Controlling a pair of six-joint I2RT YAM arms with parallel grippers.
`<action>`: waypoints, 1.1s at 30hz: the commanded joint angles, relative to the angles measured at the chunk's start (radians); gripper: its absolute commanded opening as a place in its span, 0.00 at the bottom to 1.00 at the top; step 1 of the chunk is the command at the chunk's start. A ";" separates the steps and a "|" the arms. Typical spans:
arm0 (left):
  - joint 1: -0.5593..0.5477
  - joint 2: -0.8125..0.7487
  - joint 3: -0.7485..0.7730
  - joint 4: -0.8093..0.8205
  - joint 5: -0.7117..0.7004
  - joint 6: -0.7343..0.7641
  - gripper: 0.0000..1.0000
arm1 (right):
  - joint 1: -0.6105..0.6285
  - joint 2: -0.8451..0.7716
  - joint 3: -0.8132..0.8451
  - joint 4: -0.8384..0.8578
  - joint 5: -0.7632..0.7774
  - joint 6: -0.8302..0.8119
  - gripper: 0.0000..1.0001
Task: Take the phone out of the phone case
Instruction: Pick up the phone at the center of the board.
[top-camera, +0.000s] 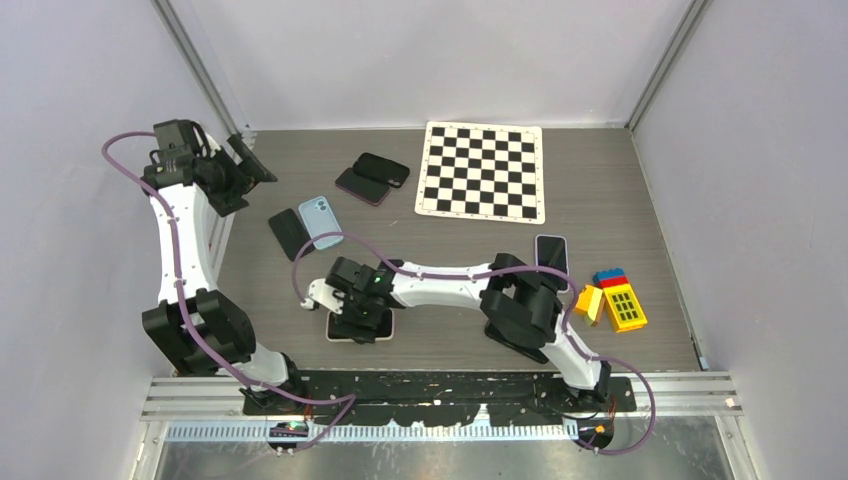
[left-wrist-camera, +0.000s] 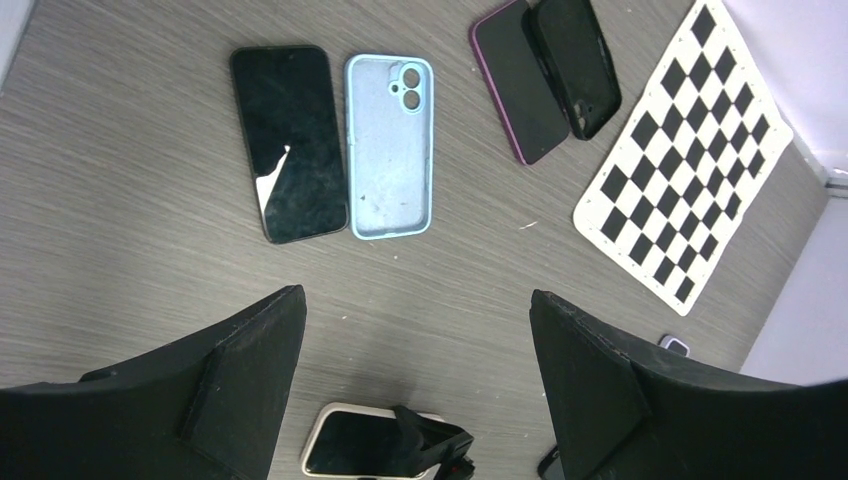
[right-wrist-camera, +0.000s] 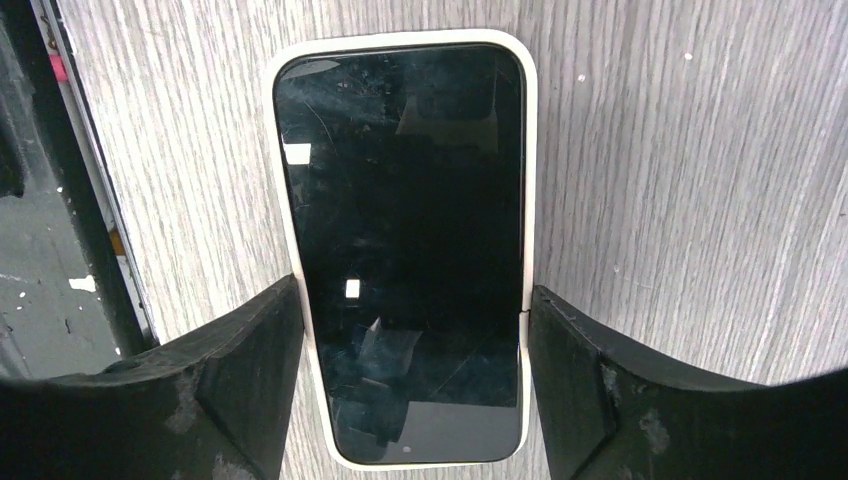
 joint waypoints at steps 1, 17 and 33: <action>-0.007 -0.028 0.006 0.068 0.072 -0.039 0.85 | 0.002 -0.010 -0.085 0.164 0.059 0.118 0.45; -0.092 -0.060 -0.327 0.535 0.534 -0.432 0.85 | -0.274 -0.423 -0.391 0.537 -0.025 0.514 0.44; -0.359 -0.075 -0.510 0.861 0.345 -0.563 0.84 | -0.453 -0.450 -0.251 0.562 -0.128 0.751 0.41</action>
